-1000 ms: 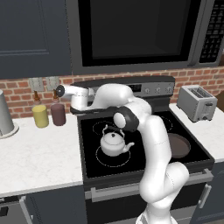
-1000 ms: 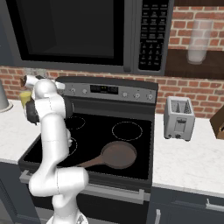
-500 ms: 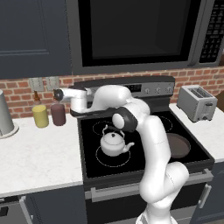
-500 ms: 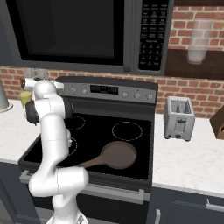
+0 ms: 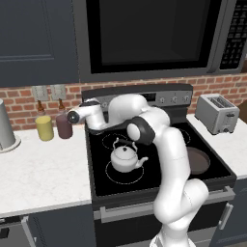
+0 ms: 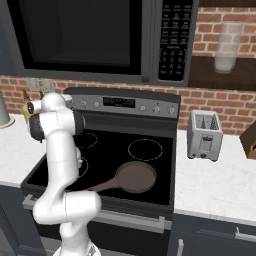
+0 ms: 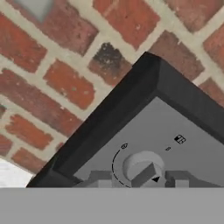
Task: Pick the kettle from the counter and place it on a stove burner. Then turn the burner on.
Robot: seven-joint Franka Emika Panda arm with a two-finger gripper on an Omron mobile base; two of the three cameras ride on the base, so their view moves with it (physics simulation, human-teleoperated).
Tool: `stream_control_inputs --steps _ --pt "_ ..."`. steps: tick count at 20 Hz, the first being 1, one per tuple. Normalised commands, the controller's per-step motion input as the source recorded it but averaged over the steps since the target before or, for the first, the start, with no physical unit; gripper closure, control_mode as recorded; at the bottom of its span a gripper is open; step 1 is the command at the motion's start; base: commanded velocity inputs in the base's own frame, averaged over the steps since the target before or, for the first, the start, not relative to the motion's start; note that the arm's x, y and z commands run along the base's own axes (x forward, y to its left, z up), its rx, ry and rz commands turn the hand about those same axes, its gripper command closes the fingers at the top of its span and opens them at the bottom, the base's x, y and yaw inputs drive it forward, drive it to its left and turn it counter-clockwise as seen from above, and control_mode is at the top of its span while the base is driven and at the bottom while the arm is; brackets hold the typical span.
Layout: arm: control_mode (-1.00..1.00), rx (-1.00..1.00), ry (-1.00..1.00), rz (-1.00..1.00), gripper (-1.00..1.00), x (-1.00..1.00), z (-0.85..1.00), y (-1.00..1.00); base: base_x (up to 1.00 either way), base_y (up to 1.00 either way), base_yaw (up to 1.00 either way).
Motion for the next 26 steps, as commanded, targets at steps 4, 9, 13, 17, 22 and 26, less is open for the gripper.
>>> stream_control_inputs --steps 4,9,13,17,22,26 --pt "-1.0 -0.32 0.0 0.43 1.0 0.14 -0.37 0.14 0.0 0.0 0.0" --pt "-1.0 -0.35 0.01 0.42 1.0 0.36 -0.41 0.32 0.0 0.0 0.0" --pt "-1.0 -0.39 0.09 0.39 1.0 0.49 -0.49 0.54 0.0 0.0 0.0" --pt "-1.0 -0.42 0.12 0.36 1.0 0.53 -0.55 0.66 0.0 0.0 0.0" --pt "-1.0 -0.24 0.01 0.25 1.0 0.2 -0.14 0.34 0.0 0.0 0.0" --pt "-1.0 0.0 0.0 0.0 1.0 0.0 0.0 0.0 0.0 0.0 0.0"
